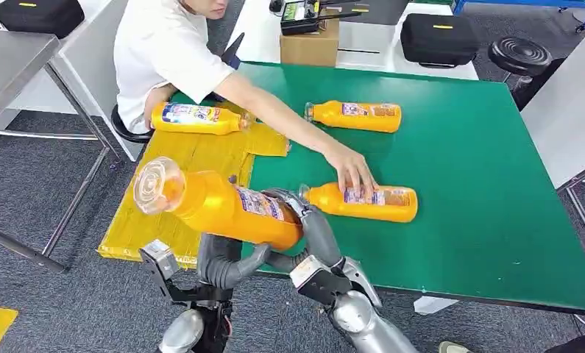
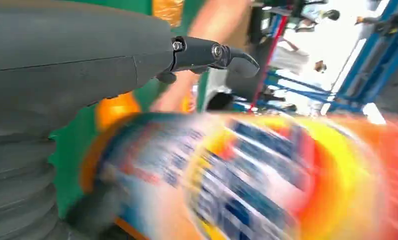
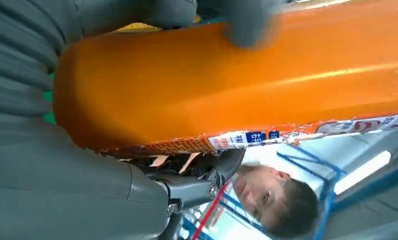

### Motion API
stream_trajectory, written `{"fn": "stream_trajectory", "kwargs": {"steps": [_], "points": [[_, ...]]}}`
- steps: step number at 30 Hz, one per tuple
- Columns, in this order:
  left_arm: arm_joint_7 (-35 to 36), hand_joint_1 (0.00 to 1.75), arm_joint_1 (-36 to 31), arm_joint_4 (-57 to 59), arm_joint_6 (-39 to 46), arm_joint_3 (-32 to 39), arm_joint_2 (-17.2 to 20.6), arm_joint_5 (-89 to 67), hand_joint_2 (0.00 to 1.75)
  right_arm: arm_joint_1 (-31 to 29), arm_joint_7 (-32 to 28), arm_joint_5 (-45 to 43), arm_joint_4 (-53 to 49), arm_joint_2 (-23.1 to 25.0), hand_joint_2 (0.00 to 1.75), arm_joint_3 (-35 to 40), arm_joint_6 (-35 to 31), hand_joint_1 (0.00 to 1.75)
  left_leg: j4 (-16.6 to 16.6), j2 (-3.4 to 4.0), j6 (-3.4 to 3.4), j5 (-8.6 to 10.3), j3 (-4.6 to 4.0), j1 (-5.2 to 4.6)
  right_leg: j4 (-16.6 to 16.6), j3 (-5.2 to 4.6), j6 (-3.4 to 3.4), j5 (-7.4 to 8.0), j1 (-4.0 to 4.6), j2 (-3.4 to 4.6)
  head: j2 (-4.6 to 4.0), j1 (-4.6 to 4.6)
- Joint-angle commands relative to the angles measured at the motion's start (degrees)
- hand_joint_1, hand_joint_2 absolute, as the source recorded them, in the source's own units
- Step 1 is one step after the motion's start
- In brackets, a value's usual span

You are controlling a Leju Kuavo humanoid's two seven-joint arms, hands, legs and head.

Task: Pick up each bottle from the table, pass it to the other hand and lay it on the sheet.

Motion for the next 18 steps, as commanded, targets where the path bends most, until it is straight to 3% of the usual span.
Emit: {"fn": "stream_trajectory", "kwargs": {"steps": [1, 11, 13, 14, 18], "points": [[-0.70, 0.00, -0.45, -4.57, -0.37, 0.63, 2.26, -0.23, 1.75, -0.23, 1.57, -0.47, 6.71, -1.79, 1.75, 2.10, -1.12, 1.75, -0.08, 0.03, -0.10, -0.11, 0.34, 0.07, -0.09, 0.35, -0.15, -0.10, 0.08, -0.03, 0.00, 0.02], [1.50, 0.00, 0.01, -4.13, -4.76, 0.95, 2.74, 1.56, 1.75, 0.12, 4.03, 2.60, 7.95, -2.97, 1.75, 2.06, -0.90, 1.75, -0.07, 0.06, -0.12, -0.13, 0.39, 0.05, -0.08, 0.39, -0.17, -0.12, 0.07, -0.01, 0.00, 0.02], [5.66, 0.07, 0.15, -2.38, -5.76, 0.86, 1.28, 1.79, 1.75, 0.07, 3.58, 4.07, 8.49, -2.57, 1.75, 2.11, -1.30, 1.75, -0.04, 0.09, -0.12, -0.15, 0.37, 0.07, -0.06, 0.37, -0.18, -0.12, 0.10, 0.02, 0.00, 0.02], [6.27, 1.75, -0.20, -1.46, -6.08, 0.58, 1.20, 1.75, 1.75, 0.10, 3.29, 4.14, 8.31, -2.48, 1.75, 2.26, -1.21, 1.75, -0.06, 0.05, -0.09, -0.10, 0.30, 0.04, -0.07, 0.30, -0.14, -0.09, 0.06, -0.02, 0.00, 0.02], [6.50, 1.75, -2.25, 2.90, -7.66, 0.74, 1.54, 2.99, 1.75, -0.26, 2.76, 4.45, 7.23, -2.26, 1.75, 2.89, -1.01, 1.75, -0.08, 0.00, -0.08, -0.06, 0.26, 0.03, -0.08, 0.27, -0.12, -0.06, 0.05, -0.05, 0.00, 0.02]]}}
